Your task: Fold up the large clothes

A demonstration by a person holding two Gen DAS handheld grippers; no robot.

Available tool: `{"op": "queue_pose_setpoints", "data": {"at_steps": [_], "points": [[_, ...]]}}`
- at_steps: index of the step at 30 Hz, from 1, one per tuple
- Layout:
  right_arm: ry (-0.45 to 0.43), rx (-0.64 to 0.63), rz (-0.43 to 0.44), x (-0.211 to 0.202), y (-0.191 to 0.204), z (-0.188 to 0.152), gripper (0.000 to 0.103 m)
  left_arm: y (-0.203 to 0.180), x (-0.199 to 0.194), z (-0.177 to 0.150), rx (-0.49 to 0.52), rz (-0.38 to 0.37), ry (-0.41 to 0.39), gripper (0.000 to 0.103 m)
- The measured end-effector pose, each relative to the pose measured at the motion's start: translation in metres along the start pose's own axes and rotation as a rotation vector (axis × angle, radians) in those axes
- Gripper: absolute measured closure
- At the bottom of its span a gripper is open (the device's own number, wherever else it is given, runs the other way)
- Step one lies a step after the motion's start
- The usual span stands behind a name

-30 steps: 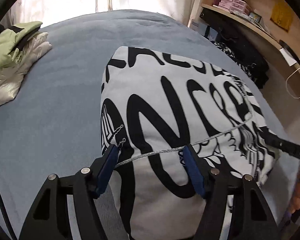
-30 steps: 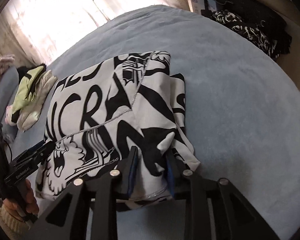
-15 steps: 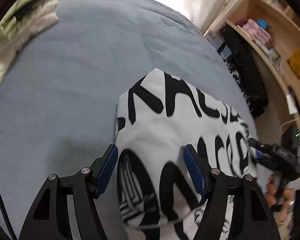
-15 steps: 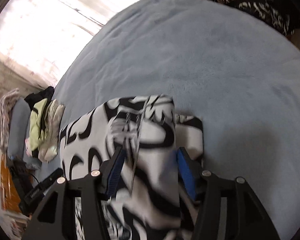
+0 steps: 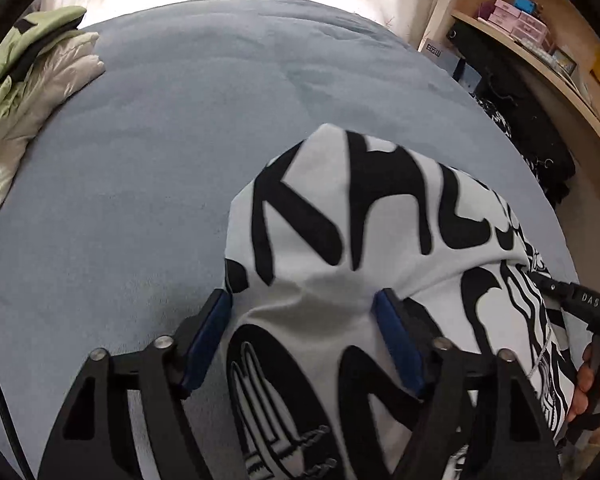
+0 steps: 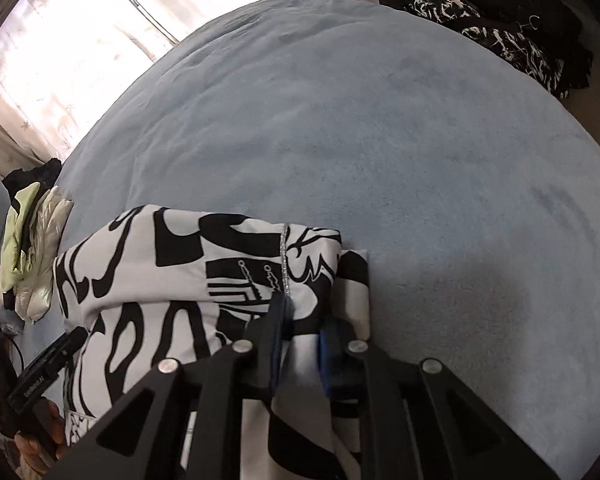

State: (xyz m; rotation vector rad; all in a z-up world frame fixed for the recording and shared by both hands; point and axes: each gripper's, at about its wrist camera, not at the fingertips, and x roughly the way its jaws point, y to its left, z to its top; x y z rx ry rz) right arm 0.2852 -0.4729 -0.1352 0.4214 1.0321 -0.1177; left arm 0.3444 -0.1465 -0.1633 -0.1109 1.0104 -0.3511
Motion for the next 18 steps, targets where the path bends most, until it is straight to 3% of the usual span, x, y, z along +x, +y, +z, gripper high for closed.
{"op": "queue_pose_setpoints", "data": {"at_steps": [4,8,10,12,18], "points": [[-0.016,-0.033,-0.029,0.003,0.003,-0.004,0.088,0.019,0.008,-0.002,-0.087,-0.083,0.023,0.020],[-0.023,-0.046,-0.048,-0.005,0.007,-0.006,0.082,0.020,-0.005,-0.005,-0.090,-0.089,-0.015,0.021],[-0.027,-0.038,-0.069,-0.019,0.008,-0.007,0.072,0.022,-0.018,-0.009,-0.111,-0.088,-0.030,0.023],[-0.041,-0.027,-0.076,-0.037,0.011,-0.010,0.071,0.021,-0.037,-0.016,-0.126,-0.104,-0.053,0.027],[-0.133,-0.163,-0.028,-0.096,0.052,-0.042,0.071,0.005,-0.095,-0.054,-0.041,-0.104,-0.113,0.038]]}}
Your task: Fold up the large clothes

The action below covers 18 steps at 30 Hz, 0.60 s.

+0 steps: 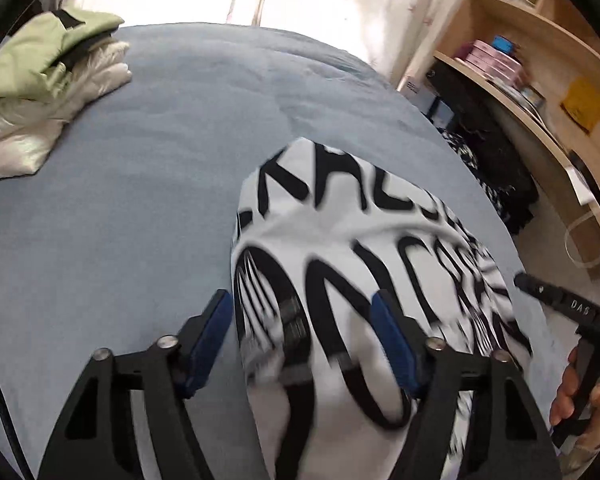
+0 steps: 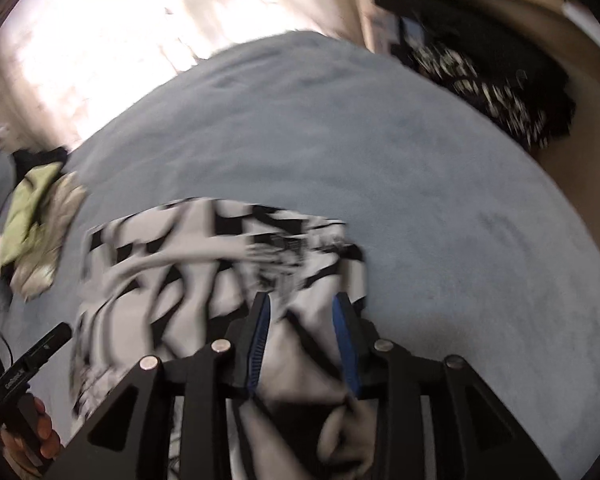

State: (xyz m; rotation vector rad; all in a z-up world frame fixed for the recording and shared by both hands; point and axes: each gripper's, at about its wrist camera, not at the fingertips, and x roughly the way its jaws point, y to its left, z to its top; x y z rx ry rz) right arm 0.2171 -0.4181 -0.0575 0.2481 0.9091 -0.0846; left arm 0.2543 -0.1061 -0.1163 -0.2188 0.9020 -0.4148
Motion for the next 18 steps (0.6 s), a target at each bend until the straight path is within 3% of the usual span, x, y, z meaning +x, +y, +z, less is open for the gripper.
{"op": "queue_pose_setpoints", "data": {"at_steps": [4,9,11,18], "points": [[0.005,-0.140,0.055,-0.019,0.037,-0.027,0.071,-0.012,-0.020,-0.031,0.028,-0.029,0.037,0.040],[0.044,-0.321,-0.053,-0.008,0.053,-0.069,0.071,-0.018,-0.020,-0.066,0.103,-0.005,0.070,0.039],[0.052,-0.343,-0.095,-0.003,0.042,-0.080,0.071,-0.012,-0.019,-0.072,0.082,-0.024,0.069,0.037],[0.021,-0.343,-0.097,-0.022,0.033,-0.088,0.073,-0.003,-0.014,-0.077,0.064,-0.030,0.051,0.029]]}}
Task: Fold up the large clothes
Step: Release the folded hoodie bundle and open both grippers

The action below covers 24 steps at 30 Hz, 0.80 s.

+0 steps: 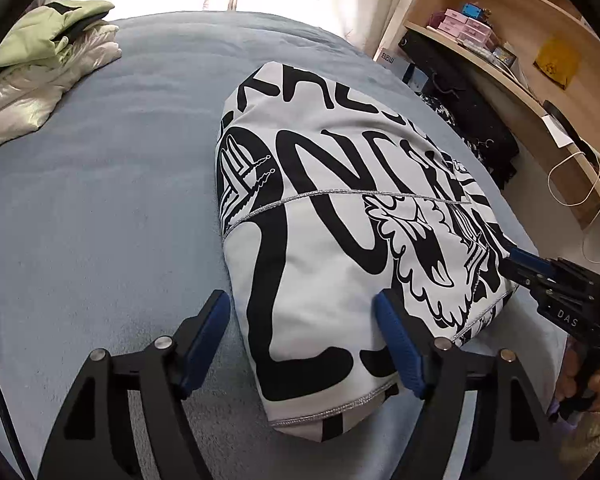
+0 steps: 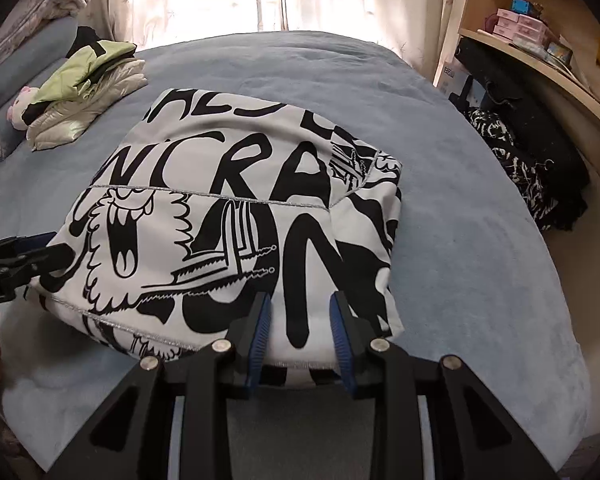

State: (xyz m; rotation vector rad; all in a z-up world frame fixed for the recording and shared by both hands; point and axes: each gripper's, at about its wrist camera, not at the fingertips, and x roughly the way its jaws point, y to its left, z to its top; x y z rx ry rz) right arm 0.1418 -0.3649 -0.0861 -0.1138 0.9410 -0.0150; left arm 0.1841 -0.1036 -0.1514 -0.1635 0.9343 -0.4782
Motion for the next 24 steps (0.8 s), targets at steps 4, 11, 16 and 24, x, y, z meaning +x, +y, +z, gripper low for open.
{"op": "queue_pose_setpoints", "data": {"at_steps": [4,11,16,24], "points": [[0.015,0.015,-0.013,-0.010,0.001,0.001,0.071,-0.001,-0.007,0.001,-0.023,0.021,0.005,0.029],[0.060,0.120,0.096,-0.023,-0.011,0.003,0.062,-0.001,-0.027,0.002,-0.032,0.093,0.031,0.029],[0.062,0.220,0.188,-0.034,-0.021,0.002,0.059,-0.001,-0.041,0.000,-0.021,0.149,0.065,0.029],[-0.014,0.243,0.304,-0.049,-0.027,0.004,0.056,0.000,-0.052,0.004,-0.021,0.110,0.087,0.028]]}}
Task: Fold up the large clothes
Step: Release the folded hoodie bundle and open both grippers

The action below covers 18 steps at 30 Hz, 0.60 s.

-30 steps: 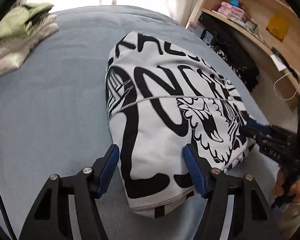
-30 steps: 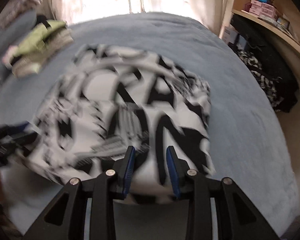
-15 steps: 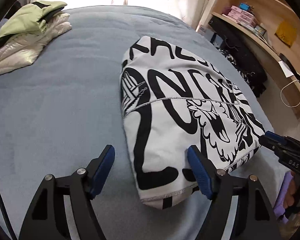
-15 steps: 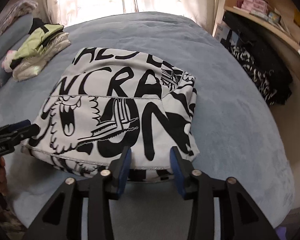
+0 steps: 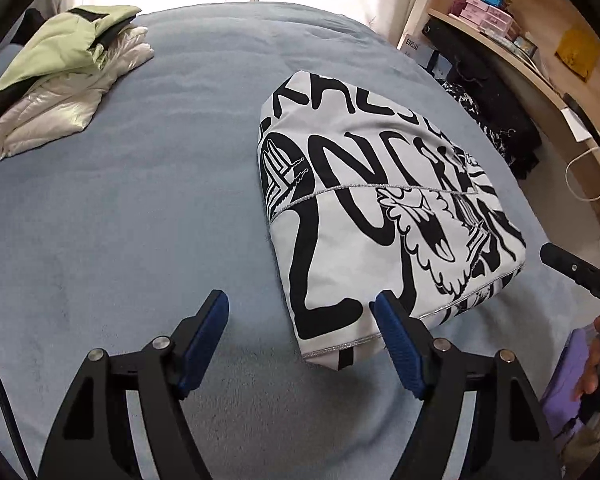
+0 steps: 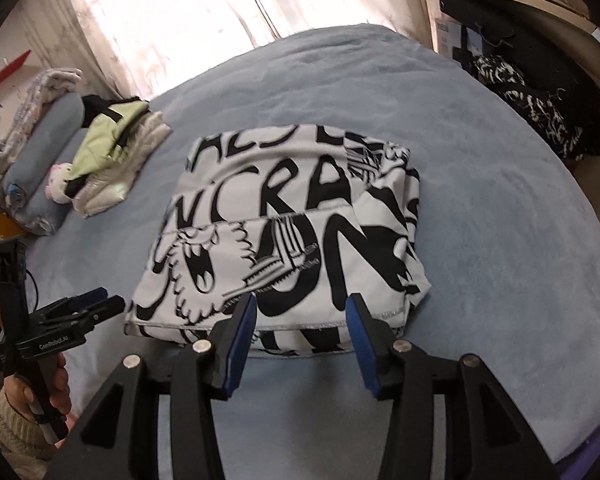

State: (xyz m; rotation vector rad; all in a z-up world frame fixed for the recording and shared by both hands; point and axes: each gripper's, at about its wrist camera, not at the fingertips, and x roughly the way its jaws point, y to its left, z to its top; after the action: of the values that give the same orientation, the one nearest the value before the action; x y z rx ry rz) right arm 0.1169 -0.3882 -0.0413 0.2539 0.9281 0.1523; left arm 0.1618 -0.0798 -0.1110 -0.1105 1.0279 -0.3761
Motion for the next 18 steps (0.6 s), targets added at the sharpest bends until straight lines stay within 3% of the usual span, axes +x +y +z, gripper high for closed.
{"op": "queue_pose_setpoints", "data": {"at_steps": [4,9,16,18], "points": [[-0.032,0.083,0.118,-0.002,-0.010,0.001,0.056,0.008,0.005,0.004,-0.069,-0.069,0.016,0.020],[-0.019,0.057,0.066,0.008,-0.014,0.003,0.056,0.010,0.014,0.009,-0.088,-0.110,0.020,0.020],[0.032,0.028,-0.041,0.030,-0.031,0.007,0.056,0.017,0.041,0.018,-0.145,-0.197,0.103,0.020],[0.043,0.040,-0.028,0.034,-0.039,0.011,0.056,0.020,0.049,0.021,-0.166,-0.205,0.122,0.020]]}}
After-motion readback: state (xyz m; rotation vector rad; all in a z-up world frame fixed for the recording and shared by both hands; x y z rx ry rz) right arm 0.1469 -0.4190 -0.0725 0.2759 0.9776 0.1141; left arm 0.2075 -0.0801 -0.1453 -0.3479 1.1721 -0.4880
